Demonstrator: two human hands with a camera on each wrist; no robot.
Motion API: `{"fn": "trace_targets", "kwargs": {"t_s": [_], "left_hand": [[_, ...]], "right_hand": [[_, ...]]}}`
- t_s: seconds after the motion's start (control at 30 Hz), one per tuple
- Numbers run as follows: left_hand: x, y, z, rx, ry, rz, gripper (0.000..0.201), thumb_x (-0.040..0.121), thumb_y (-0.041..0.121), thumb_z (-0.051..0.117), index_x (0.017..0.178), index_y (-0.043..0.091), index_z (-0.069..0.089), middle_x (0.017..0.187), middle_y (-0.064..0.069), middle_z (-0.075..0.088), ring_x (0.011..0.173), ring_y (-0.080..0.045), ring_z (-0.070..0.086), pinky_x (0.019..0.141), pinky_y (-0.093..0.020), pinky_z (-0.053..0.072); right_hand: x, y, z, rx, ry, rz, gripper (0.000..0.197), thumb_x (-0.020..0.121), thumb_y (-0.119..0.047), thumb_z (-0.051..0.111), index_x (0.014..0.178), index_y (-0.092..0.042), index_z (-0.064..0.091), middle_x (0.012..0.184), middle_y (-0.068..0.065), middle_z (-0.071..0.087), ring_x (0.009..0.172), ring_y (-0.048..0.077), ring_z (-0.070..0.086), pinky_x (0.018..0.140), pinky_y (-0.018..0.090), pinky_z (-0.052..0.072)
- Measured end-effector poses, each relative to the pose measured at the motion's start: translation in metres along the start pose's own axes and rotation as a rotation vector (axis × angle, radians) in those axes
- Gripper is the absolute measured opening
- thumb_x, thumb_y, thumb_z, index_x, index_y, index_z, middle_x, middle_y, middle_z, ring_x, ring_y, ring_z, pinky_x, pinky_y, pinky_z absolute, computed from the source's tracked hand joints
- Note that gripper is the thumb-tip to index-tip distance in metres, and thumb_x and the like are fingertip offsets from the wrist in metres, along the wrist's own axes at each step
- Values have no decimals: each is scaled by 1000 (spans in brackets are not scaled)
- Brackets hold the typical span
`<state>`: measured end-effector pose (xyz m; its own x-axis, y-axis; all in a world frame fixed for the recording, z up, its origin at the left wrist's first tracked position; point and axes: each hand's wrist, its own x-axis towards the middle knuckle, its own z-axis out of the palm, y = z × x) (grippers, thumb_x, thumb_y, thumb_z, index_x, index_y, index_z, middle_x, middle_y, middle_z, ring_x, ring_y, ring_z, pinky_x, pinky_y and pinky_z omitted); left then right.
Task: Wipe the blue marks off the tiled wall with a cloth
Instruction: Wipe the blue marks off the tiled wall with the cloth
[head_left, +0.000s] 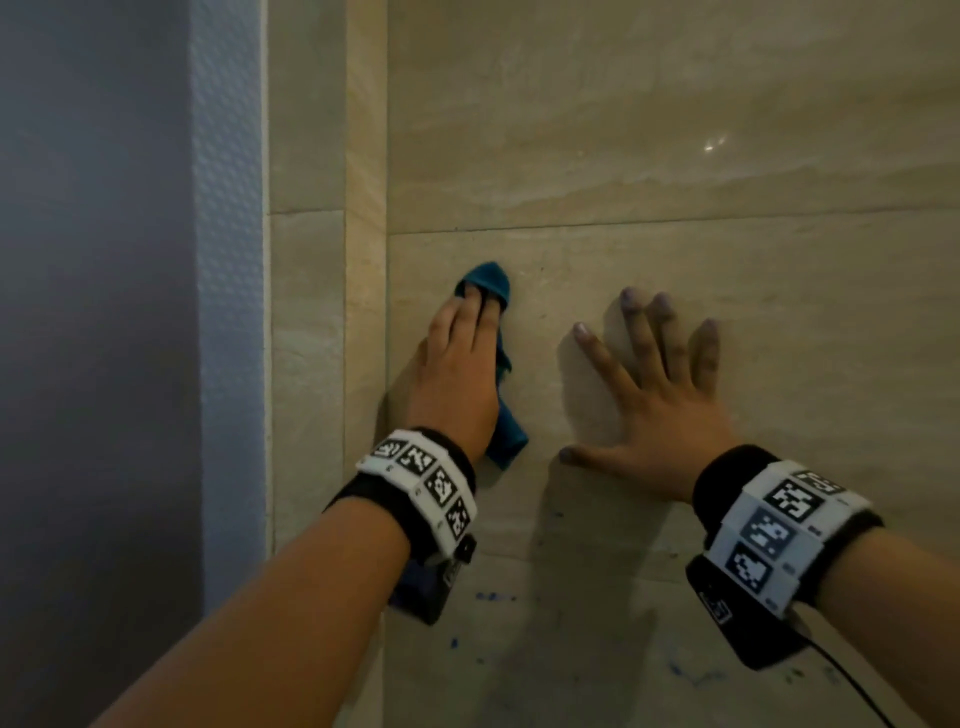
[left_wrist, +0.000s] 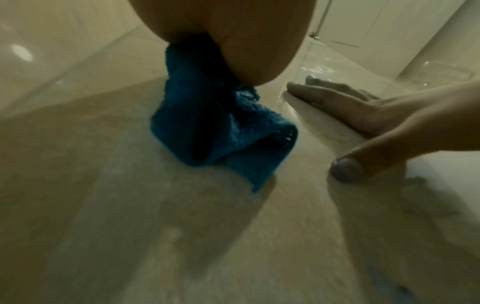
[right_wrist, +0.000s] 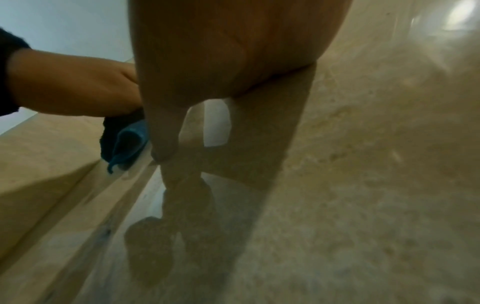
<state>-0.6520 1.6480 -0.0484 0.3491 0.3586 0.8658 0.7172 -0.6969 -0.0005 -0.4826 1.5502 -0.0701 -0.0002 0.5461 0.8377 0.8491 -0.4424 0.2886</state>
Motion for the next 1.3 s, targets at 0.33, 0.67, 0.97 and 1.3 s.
{"fn": "trace_targets", "kwargs": {"t_s": [0.33,0.67,0.97,1.3], "left_hand": [[-30,4,36,-11,73,334,64,80,18,39,143,13,30,147,-10,43,132,-24,31,97,-34,29],[-22,-1,25,85,8,170,72,91,19,55,152,15,18,156,-9,22,134,-27,27,103,-38,35],[-62,1,60,34,199,352,76,68,11,72,136,15,39,136,-11,42,116,-27,39,81,-37,52],[-70,-23,59,-1,198,334,98,50,4,89,133,10,36,138,-13,31,118,-31,36,86,-47,52]], "right_hand": [[-1,-1,-1,46,15,-7,114,58,-89,33,152,-30,8,159,12,-6,144,37,-9,111,56,-14],[-1,-1,1,34,47,-10,114,57,-88,33,152,-30,9,159,11,-4,144,38,-6,110,59,-9],[-1,-1,2,30,48,-11,116,56,-87,39,152,-29,10,159,10,-7,144,34,-11,110,57,-15],[0,-1,-2,16,-9,-3,118,57,-88,42,152,-32,-1,157,6,-19,142,32,-22,108,56,-19]]}}
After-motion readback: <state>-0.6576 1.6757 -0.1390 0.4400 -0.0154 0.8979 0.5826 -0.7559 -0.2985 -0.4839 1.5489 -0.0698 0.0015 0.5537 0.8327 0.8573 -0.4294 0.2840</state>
